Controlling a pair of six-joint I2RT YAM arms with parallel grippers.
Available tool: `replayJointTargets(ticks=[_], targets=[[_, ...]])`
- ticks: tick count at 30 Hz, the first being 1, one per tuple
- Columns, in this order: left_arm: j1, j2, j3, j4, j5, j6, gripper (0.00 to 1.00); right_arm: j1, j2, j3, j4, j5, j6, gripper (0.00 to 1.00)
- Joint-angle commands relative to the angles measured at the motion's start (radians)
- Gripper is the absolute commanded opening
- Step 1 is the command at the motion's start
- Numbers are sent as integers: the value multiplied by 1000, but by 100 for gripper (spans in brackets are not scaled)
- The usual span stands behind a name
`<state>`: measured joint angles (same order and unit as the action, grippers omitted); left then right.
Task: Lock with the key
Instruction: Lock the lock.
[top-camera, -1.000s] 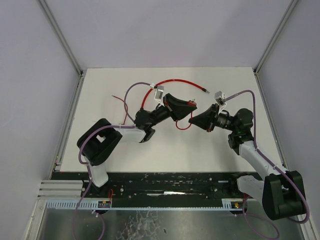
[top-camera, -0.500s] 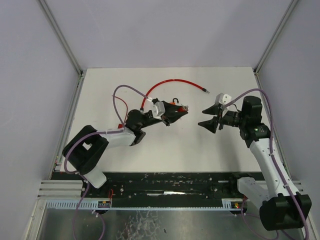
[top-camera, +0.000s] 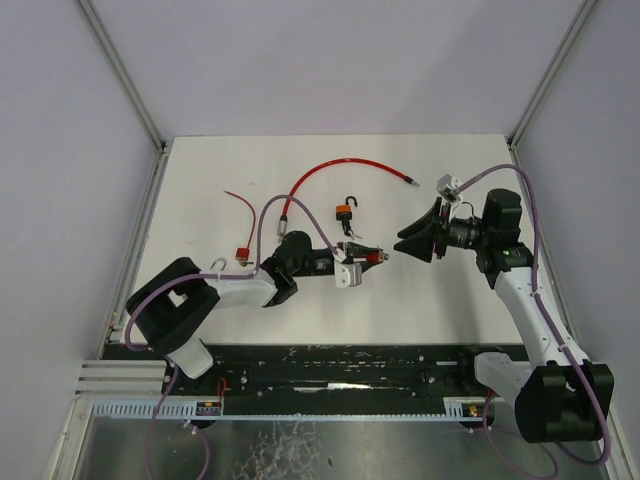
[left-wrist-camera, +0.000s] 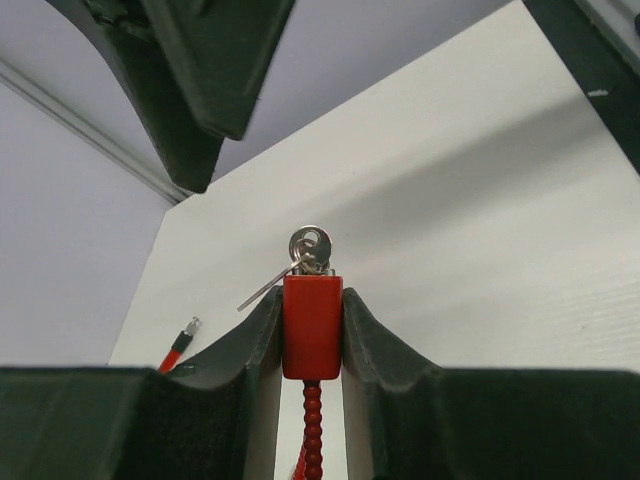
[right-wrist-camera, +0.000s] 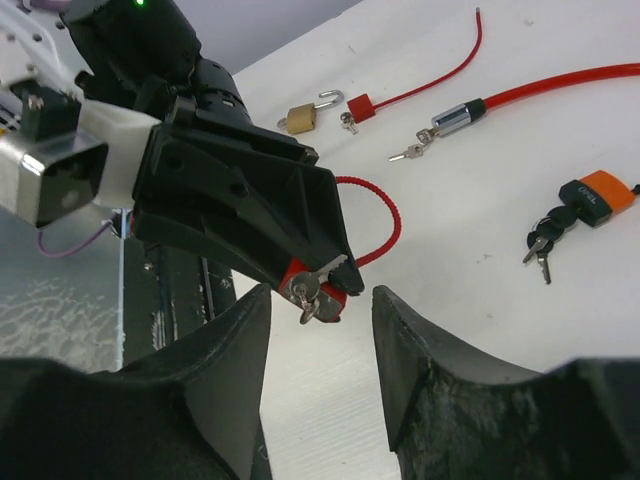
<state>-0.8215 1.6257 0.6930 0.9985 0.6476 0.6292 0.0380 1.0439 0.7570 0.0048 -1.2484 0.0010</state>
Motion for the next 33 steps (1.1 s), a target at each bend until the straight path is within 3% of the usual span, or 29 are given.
replayJointTargets(ticks=[1,10,18,26,33], targets=[[-4,-16,21,-29,-26,138,0,-1,15,4,77,1,108,49],[-9,-16,22,-29,-40,149,0,81,66,43,-92,76,-60,46],[-10,-16,23,-34,-40,152,0,121,98,58,-145,116,-120,35],[-12,-16,25,-37,-34,152,0,133,100,59,-148,116,-131,20],[-12,-16,19,-28,-40,162,0,137,117,67,-132,67,-78,0]])
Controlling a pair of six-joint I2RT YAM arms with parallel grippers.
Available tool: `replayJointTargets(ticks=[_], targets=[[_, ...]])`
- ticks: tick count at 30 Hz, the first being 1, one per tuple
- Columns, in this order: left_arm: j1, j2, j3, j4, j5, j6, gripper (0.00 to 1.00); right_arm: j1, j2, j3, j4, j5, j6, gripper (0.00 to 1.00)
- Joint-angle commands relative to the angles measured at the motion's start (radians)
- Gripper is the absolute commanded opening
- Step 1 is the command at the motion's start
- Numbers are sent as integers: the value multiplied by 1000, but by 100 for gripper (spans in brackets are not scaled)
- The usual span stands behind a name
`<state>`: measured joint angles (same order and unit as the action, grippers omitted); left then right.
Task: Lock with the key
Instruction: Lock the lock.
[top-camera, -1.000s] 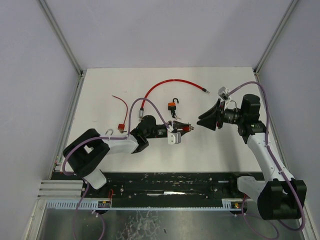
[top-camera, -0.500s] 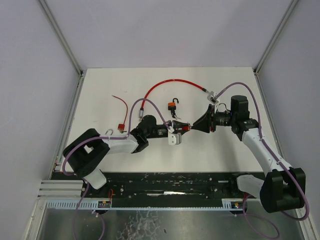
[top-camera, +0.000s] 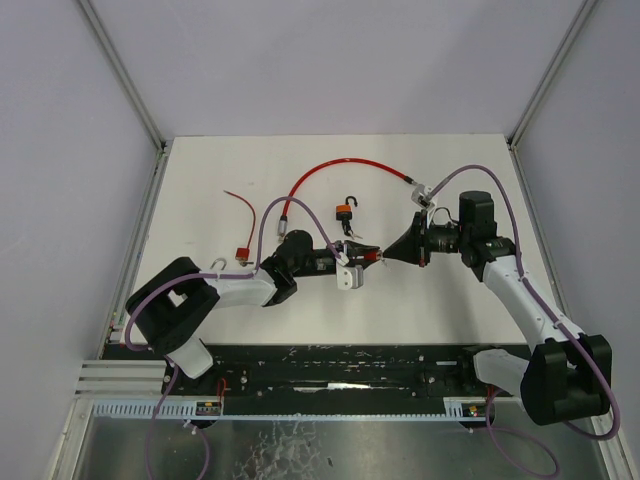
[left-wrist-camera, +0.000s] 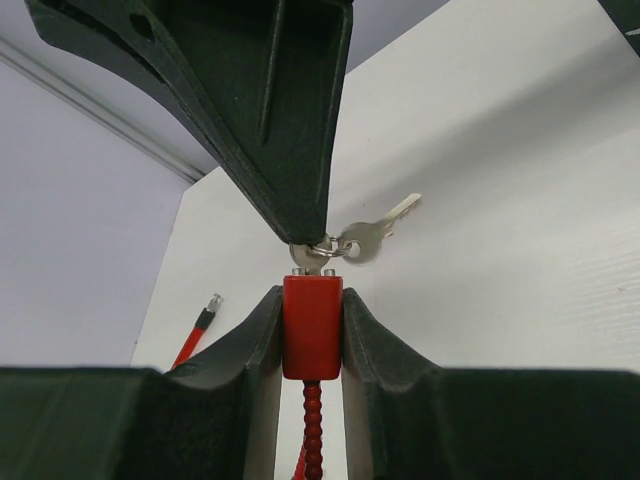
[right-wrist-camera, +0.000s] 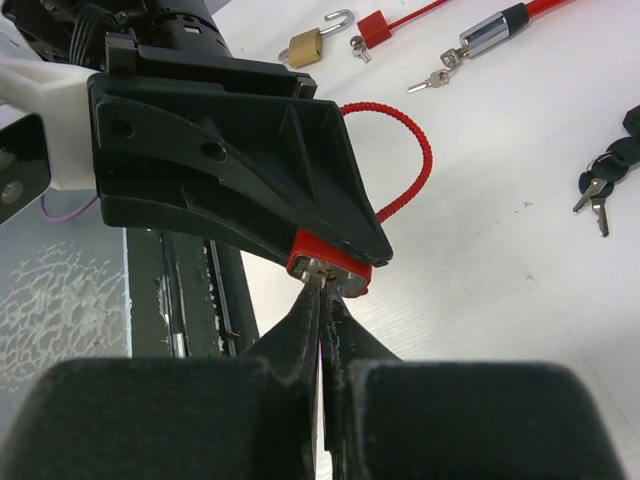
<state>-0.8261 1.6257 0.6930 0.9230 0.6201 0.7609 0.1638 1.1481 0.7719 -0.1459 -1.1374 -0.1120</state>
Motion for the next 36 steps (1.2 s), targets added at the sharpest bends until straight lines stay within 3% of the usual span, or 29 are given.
replayJointTargets(ticks=[1,11,24,28,36], targets=[[-8,-18,16,57,-17,34,0,10,19,54,29,-55,63,0],[-33,-25,-31,136,-115,117,0,-13,68,71,67,-83,233,0],[-137,37,-36,185,-448,392,0,-67,152,68,122,-134,422,0],[-137,37,-35,174,-443,385,0,-82,143,71,122,-140,420,0],[-137,30,-12,100,-426,361,0,-88,64,107,1,-78,247,0]])
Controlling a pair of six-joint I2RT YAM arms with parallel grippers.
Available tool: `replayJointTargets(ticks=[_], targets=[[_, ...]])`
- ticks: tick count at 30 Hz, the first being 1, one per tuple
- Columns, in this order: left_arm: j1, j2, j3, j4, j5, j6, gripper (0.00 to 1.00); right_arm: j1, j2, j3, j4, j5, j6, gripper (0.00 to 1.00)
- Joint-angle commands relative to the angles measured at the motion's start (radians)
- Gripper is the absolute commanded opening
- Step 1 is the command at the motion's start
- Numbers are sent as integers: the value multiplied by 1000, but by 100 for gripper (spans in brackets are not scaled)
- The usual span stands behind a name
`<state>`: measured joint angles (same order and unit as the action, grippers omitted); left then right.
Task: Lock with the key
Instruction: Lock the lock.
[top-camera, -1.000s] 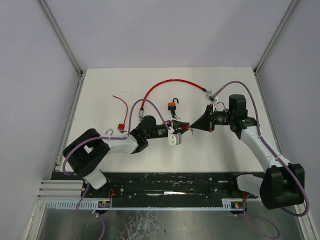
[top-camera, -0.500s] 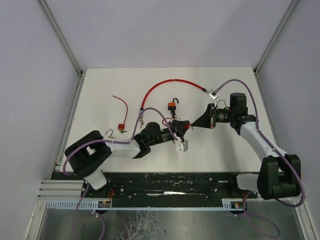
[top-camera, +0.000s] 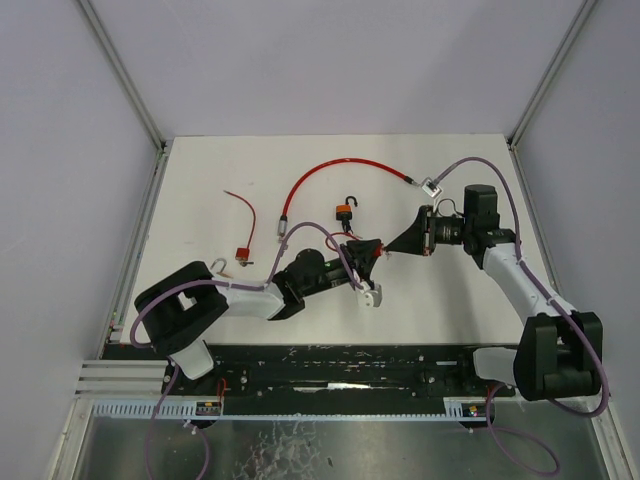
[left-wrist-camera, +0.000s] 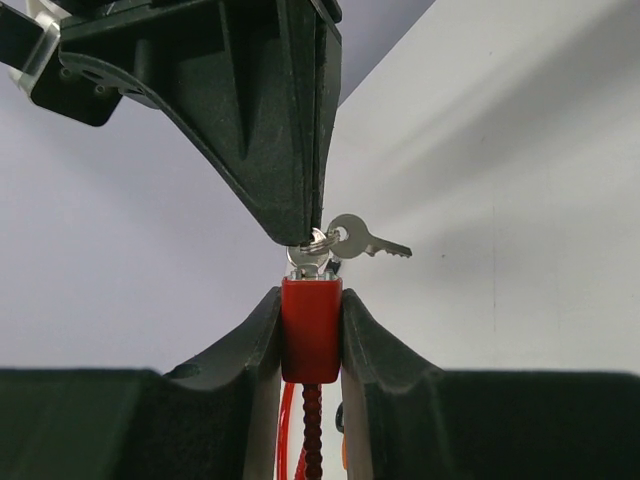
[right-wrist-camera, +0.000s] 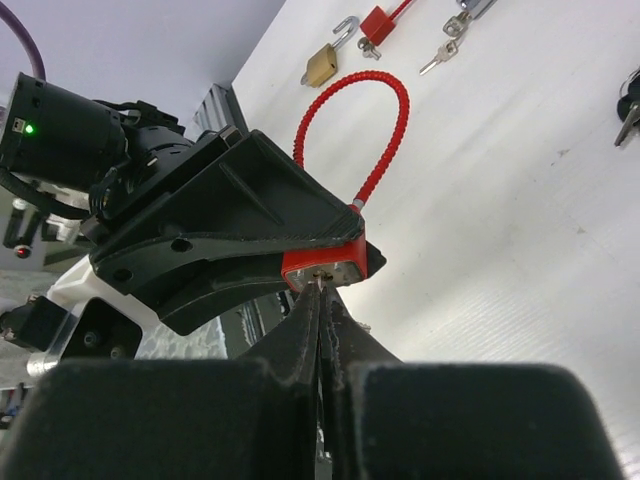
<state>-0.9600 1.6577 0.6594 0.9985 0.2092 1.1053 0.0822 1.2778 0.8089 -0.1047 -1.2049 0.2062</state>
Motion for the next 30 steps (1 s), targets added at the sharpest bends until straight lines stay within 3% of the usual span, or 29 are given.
replayJointTargets(ticks=[1,7,11,15,20,30], targets=[[0,-4,23,20,-15,11,0,-6,-73,70,-50,-3,-92,0],[11,-16,34,-23,32,-27,0,-6,-108,69,-88,33,-204,3],[14,-20,33,-28,42,-36,0,-6,-134,81,-132,84,-295,35],[14,-19,34,-32,44,-37,0,-7,-177,61,-108,108,-323,45],[14,-24,32,-29,54,-41,0,-6,-202,-23,25,111,-286,48],[14,-26,30,-27,66,-43,0,31,-117,-27,30,138,-262,31]])
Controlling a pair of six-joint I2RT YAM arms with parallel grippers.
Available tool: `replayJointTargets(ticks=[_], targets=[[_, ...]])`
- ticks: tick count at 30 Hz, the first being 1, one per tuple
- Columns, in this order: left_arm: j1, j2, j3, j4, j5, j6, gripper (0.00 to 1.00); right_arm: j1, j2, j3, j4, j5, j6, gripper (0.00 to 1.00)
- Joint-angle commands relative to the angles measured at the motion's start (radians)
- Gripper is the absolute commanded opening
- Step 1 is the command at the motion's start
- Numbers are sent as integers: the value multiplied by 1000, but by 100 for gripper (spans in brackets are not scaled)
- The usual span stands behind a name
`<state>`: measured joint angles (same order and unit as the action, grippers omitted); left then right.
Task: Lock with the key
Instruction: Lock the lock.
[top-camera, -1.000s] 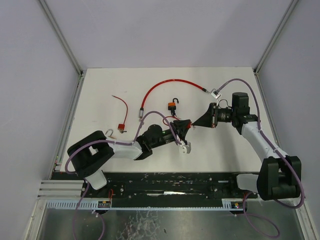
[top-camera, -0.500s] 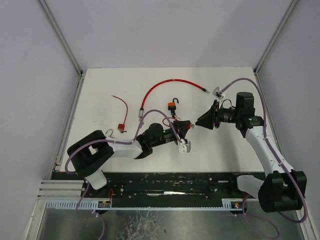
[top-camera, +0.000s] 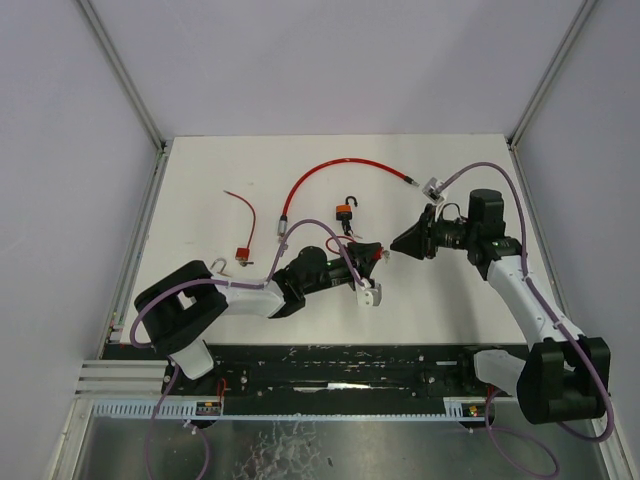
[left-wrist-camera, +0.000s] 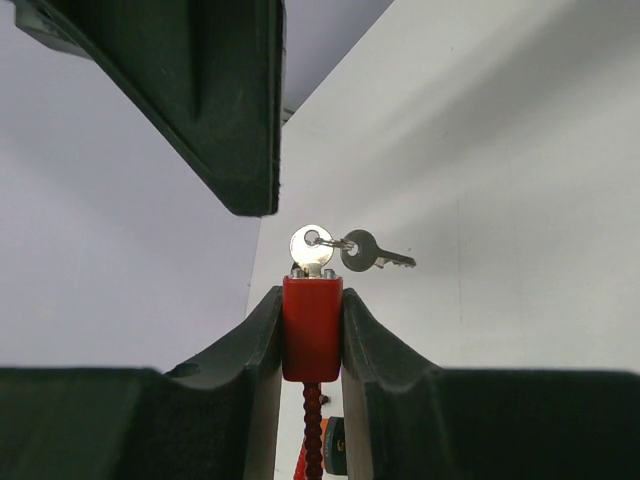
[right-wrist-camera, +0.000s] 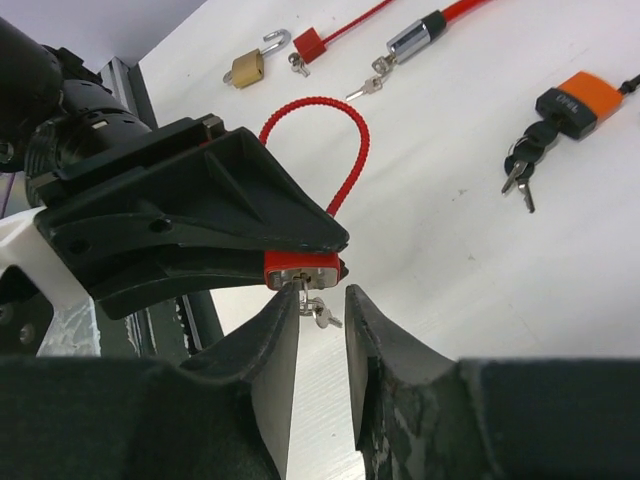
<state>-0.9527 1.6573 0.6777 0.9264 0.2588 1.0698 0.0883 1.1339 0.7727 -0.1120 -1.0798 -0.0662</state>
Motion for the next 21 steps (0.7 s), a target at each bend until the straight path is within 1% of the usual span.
replayJointTargets(ticks=[1,7,12,18,21], targets=[[8,-25,12,46,16,-7,0,32,34,12,34,14,11,30],[7,-23,15,42,10,-8,0,49,53,26,8,15,7,27],[7,-23,16,42,9,-9,0,59,66,34,-5,17,13,20],[7,-22,19,40,6,-10,0,62,79,46,-24,5,19,18],[7,-22,19,39,4,-11,0,62,89,50,-24,-8,38,9]])
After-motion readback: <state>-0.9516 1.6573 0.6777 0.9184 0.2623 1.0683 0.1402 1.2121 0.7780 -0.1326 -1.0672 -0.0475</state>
